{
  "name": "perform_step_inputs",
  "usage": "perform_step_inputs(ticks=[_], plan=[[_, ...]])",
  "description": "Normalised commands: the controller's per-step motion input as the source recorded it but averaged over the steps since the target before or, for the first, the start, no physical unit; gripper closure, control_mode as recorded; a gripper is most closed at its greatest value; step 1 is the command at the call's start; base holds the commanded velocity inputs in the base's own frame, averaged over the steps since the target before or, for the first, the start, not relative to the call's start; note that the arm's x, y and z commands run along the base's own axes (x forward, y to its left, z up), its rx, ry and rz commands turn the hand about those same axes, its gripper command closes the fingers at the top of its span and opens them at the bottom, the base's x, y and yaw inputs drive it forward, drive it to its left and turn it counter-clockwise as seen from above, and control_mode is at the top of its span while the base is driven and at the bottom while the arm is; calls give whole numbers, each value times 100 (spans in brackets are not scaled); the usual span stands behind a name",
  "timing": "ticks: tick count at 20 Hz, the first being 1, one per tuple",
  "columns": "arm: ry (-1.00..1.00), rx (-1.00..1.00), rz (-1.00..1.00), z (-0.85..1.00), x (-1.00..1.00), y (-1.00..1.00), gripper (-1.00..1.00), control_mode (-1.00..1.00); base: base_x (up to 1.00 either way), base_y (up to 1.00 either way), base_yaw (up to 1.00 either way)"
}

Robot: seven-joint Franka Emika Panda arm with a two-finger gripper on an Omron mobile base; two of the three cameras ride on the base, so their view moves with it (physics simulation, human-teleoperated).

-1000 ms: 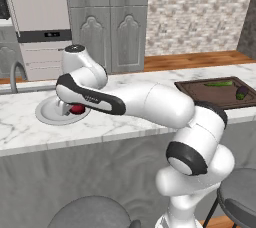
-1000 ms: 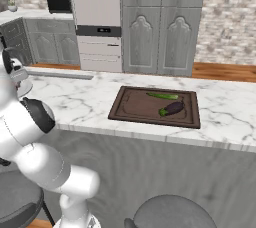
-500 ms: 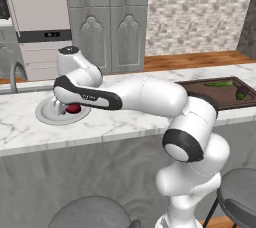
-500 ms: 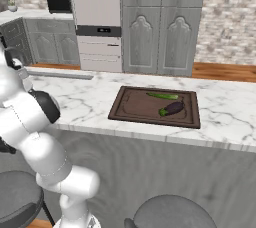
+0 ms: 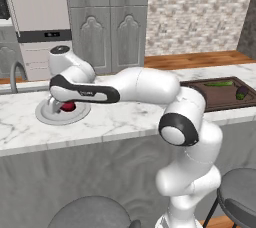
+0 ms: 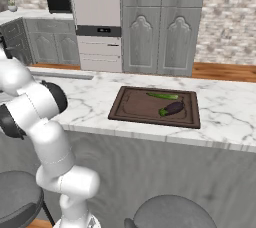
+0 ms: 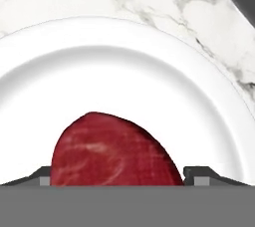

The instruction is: Create a steak meal by picking up the steak and asparagus from the tray and placing them on the plate. Leave the eggplant on the tray.

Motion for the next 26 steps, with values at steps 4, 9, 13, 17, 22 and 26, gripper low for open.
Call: perform_step_inputs(ticks=[4, 9, 13, 17, 22, 26], plan=[[0, 0, 0, 4, -3, -7, -100, -100, 0, 0, 0], [-3, 0, 0, 24, -21, -14, -100, -100, 0, 0, 0], [-6, 0, -1, 39, -73, -44, -100, -100, 0, 0, 0], [-15, 4, -9, 3, -79, -91, -100, -100, 0, 0, 0], [-17, 12, -11, -2, -74, -100, -100, -100, 0, 0, 0], [-17, 19, -9, 12, -63, -100, -100, -100, 0, 0, 0]])
